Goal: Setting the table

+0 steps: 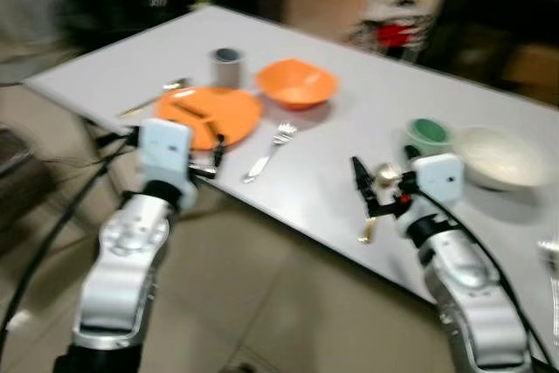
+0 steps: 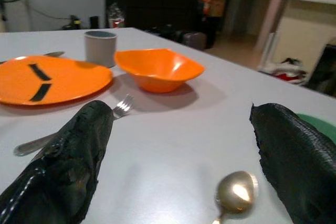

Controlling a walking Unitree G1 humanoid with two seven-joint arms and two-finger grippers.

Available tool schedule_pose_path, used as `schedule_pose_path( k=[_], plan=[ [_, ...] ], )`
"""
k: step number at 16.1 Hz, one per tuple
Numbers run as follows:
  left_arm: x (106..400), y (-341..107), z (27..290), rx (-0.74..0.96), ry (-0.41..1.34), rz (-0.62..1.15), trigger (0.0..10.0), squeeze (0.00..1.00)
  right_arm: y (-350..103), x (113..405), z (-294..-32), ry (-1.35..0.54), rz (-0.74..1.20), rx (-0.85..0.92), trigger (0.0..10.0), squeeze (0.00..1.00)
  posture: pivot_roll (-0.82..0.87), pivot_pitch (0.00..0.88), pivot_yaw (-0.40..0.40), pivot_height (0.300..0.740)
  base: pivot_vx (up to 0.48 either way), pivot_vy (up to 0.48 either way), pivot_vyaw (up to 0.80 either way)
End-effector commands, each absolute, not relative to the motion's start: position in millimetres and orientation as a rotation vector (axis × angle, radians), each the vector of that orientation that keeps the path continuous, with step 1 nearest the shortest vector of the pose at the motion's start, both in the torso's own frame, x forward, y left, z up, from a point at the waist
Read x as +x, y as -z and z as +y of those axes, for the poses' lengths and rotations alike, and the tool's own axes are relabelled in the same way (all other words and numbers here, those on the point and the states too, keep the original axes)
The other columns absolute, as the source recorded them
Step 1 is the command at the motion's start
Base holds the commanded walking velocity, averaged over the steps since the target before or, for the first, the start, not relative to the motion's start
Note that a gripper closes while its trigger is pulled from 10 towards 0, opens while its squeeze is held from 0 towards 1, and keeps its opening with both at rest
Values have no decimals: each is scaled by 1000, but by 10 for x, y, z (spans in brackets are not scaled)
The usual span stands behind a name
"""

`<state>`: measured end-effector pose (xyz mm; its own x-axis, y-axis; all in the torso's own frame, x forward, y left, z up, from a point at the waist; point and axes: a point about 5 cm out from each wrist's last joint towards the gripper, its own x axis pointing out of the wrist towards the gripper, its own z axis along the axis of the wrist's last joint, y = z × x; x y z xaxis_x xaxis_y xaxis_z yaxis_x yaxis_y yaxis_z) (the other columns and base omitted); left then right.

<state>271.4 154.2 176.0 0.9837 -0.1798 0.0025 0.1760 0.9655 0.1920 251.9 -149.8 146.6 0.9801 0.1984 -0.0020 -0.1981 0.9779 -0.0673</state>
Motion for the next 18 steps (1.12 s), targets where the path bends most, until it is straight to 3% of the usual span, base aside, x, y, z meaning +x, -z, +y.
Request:
schedule_pose_path(
  k=[1, 6, 10, 18],
  plan=[
    [2701, -1751, 1556, 195, 170, -9, 10000, 0, -1485, 2503, -1491, -201, -3, -45, 10000, 0, -16, 0, -31, 740, 0, 0, 800],
    [2701, -1755, 1546, 166, 161, -5, 10000, 0, -1455, 2515, -1532, -197, 22, -30, 10000, 0, 0, 0, -49, 740, 0, 0, 800],
    [2689, -1765, 1560, 168, 157, -5, 10000, 0, -1437, 2550, -1521, -195, 34, -11, 10000, 0, 9, 0, -54, 740, 0, 386, 800],
    [2720, -1775, 1633, 212, 176, 8, 10000, 0, -1308, 2539, -1499, -141, 91, 104, 10000, 0, 45, 0, -26, 740, 0, 407, 0]
  ],
)
